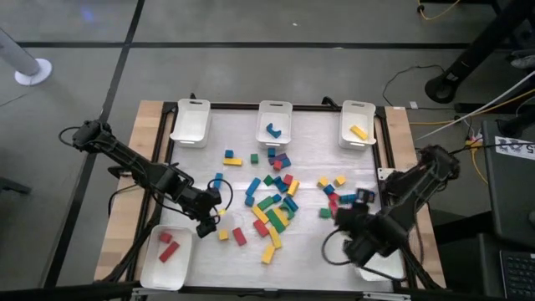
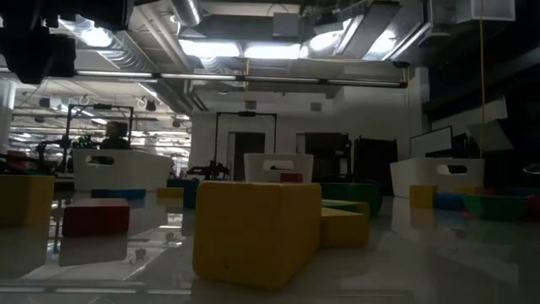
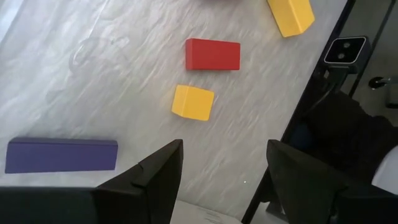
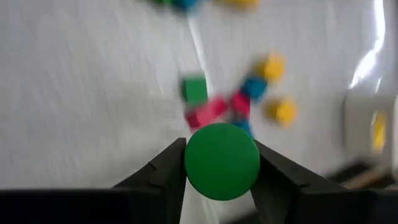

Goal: Sort blocks
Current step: Put the green block into the bottom right white bin

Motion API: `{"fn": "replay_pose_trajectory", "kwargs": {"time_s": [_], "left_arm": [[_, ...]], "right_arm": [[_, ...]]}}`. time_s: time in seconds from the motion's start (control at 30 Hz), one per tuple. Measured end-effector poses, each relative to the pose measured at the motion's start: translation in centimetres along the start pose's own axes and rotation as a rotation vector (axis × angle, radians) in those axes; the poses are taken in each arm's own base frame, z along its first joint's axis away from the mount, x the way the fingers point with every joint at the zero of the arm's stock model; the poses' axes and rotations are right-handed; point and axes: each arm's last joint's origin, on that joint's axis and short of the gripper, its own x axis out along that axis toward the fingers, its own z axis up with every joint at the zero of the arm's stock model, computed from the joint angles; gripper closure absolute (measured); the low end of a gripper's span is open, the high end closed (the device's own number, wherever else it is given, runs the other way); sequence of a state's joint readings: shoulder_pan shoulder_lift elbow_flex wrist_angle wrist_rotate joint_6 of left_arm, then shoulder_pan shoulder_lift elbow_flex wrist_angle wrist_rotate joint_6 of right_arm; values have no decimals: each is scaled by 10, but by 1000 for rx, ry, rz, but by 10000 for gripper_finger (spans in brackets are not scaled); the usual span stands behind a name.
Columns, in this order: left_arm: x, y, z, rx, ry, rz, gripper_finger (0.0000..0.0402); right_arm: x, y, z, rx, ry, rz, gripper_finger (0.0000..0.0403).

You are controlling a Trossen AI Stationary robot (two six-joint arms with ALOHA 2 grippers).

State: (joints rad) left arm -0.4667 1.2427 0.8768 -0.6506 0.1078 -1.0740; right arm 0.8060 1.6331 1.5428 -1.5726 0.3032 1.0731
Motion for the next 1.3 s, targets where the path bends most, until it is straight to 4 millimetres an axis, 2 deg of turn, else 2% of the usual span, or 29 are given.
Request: {"fn": "replay_pose_trajectory", "kwargs": {"time_s": [0.1,0.2,0.4,0.6,0.8,0.97,1.1,1.3], "left_arm": [[0,0,0,0,-13,7,180],[0,1,2,-5,-39,24,180],[-1,5,9,39,-73,45,180],[-2,10,15,113,-84,65,180],[-3,19,12,248,-20,150,180],[-4,26,4,419,74,224,180],[-4,26,-1,639,128,229,180],[11,25,-6,928,232,246,180]], "right_arm": [[14,-3,-26,90,61,-27,246],[27,3,-44,143,104,-17,244],[43,22,-63,191,155,93,243],[53,28,-68,196,197,147,242],[57,27,-70,194,217,136,242],[58,26,-70,231,221,124,242],[58,27,-70,243,222,123,242],[58,26,-70,271,224,121,241]]}}
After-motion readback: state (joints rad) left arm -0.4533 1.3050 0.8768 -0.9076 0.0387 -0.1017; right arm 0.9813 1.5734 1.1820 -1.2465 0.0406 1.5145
